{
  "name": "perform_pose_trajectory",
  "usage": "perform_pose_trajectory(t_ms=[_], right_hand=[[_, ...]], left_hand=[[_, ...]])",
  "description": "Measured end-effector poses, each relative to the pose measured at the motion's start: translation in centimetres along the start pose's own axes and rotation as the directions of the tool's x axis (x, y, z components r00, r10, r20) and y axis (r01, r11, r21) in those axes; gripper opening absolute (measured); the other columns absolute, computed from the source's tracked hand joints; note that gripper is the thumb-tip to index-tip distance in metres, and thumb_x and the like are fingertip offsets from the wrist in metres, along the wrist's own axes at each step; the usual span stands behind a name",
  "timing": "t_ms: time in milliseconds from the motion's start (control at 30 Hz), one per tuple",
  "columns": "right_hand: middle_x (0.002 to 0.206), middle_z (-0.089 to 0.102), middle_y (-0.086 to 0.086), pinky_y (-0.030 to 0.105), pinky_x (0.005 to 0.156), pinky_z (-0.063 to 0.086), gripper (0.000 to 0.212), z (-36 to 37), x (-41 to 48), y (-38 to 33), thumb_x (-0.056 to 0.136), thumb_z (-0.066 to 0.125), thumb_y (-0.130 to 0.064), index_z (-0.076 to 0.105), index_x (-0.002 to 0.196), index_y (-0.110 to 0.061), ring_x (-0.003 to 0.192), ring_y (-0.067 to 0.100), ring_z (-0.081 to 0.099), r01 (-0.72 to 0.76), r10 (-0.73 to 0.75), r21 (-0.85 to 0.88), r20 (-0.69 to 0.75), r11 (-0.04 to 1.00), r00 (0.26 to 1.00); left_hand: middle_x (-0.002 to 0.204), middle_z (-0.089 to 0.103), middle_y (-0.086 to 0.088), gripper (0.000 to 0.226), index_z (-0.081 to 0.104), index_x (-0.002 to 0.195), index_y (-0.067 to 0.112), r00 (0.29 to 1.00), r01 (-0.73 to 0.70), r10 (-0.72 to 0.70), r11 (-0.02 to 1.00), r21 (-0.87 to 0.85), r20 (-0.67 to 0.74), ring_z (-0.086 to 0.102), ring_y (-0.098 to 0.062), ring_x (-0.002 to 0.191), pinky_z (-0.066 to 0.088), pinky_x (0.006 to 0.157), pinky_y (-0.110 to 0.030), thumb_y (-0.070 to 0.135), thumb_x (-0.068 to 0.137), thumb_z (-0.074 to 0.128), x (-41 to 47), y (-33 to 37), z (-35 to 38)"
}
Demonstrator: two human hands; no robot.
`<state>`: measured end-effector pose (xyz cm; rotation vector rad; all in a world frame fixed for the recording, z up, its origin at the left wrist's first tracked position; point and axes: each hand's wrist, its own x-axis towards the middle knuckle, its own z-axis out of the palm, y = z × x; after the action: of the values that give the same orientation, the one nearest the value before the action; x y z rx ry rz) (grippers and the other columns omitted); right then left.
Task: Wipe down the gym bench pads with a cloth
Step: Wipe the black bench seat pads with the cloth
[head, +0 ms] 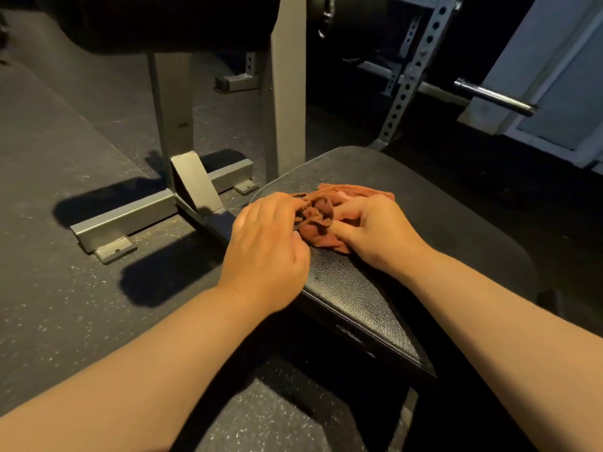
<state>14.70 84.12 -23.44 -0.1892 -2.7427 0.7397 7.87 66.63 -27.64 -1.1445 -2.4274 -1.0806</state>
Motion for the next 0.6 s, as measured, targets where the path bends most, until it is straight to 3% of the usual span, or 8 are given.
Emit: perform_pose_trajectory(t_ms=[100, 267, 367, 500, 600], right_hand=[[0.057, 0.056, -0.017, 0.006, 0.062, 0.035, 0.034, -0.3, 2.1, -0.9, 0.088, 0.071, -0.013, 0.062, 0.063, -0.035, 0.062, -0.01, 0.053, -0.047, 0.045, -0.032, -0.052, 0.998, 0.998], [0.057, 0.059, -0.018, 0.016, 0.059, 0.04, 0.025, -2.8, -2.2, 0.4, 0.082, 0.077, -0.01, 0.068, 0.066, -0.026, 0.053, -0.002, 0.049, -0.111, 0.098, 0.086, 0.145, 0.99, 0.984], [0.059, 0.06, -0.024, 0.012, 0.06, 0.04, 0.03, -1.7, -1.7, 0.4, 0.081, 0.079, -0.007, 0.064, 0.066, -0.028, 0.055, -0.004, 0.052, -0.111, 0.101, 0.126, 0.084, 0.986, 0.991], [0.07, 0.063, -0.016, 0.01, 0.064, 0.042, 0.029, 0.4, 1.5, -1.2, 0.083, 0.077, -0.006, 0.062, 0.069, -0.028, 0.06, -0.01, 0.054, -0.067, 0.067, 0.141, 0.005, 0.988, 0.998], [0.071, 0.063, -0.012, 0.012, 0.063, 0.043, 0.024, -1.5, 0.6, -0.6, 0.084, 0.077, -0.009, 0.063, 0.072, -0.024, 0.06, -0.006, 0.054, -0.086, 0.071, 0.107, 0.138, 0.99, 0.988]], left_hand=[[0.131, 0.052, 0.0, 0.048, 0.049, 0.133, 0.017, 1.0, 0.003, -0.003, 1.0, 0.018, 0.004, 0.044, -0.019, 0.123, 0.027, 0.109, -0.036, 0.022, 0.086, 0.042, 0.1, -0.2, -0.2], [0.132, 0.051, 0.0, 0.047, 0.05, 0.133, 0.016, 1.0, 0.001, -0.001, 1.0, 0.011, 0.029, 0.042, -0.017, 0.124, 0.026, 0.11, -0.036, 0.022, 0.088, 0.042, -0.2, 0.1, -0.1], [0.13, 0.051, 0.0, 0.047, 0.05, 0.132, 0.015, 1.0, 0.007, -0.007, 1.0, 0.022, 0.003, 0.043, -0.018, 0.122, 0.023, 0.109, -0.033, 0.023, 0.086, 0.045, -0.4, 0.4, 0.2], [0.13, 0.047, 0.003, 0.05, 0.046, 0.135, 0.018, 1.0, 0.012, -0.012, 1.0, 0.006, -0.016, 0.042, -0.016, 0.121, 0.026, 0.109, -0.035, 0.026, 0.085, 0.047, -0.3, 0.3, 0.0], [0.133, 0.046, 0.003, 0.052, 0.045, 0.136, 0.019, 1.0, -0.003, 0.003, 1.0, 0.01, 0.003, 0.042, -0.016, 0.125, 0.029, 0.11, -0.04, 0.03, 0.085, 0.047, -0.1, -0.2, -0.2]])
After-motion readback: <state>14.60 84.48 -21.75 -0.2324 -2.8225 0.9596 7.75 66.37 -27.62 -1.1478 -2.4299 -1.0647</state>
